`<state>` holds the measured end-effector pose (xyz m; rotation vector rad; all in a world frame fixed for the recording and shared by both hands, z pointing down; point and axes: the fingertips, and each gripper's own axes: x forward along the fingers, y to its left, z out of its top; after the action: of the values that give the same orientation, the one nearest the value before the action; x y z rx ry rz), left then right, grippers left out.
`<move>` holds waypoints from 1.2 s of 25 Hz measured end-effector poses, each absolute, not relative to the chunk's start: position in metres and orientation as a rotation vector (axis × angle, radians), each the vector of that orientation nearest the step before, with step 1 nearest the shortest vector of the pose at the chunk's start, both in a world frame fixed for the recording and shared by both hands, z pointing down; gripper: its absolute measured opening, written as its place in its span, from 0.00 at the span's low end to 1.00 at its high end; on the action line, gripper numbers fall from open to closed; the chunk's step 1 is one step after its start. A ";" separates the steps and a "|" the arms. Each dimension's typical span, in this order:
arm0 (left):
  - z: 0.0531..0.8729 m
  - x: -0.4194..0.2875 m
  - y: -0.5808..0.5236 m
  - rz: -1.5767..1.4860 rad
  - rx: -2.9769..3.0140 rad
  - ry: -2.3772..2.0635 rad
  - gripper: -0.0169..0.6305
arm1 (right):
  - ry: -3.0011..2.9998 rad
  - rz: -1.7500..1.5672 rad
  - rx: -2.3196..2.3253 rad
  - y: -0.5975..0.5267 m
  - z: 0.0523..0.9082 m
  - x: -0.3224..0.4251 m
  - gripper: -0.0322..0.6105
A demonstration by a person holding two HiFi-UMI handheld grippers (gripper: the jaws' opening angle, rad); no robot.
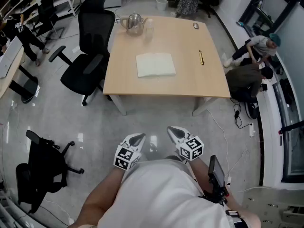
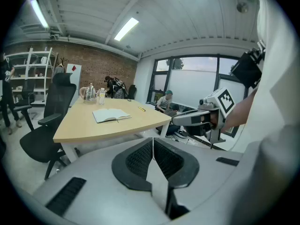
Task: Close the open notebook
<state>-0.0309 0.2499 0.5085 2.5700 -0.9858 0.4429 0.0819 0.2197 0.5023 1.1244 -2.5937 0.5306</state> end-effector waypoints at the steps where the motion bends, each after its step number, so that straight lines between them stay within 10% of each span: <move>1: 0.508 -0.035 0.245 0.435 2.570 -0.989 0.05 | -2.595 0.524 1.122 0.214 0.502 0.077 0.08; 30: 0.499 -0.018 0.075 0.438 2.391 -1.231 0.05 | -2.632 0.450 0.810 0.030 0.521 0.085 0.08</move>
<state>-0.0182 0.0751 0.4990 2.3909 -1.2314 0.4381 0.0849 0.0303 0.5210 0.8100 -2.6325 0.4504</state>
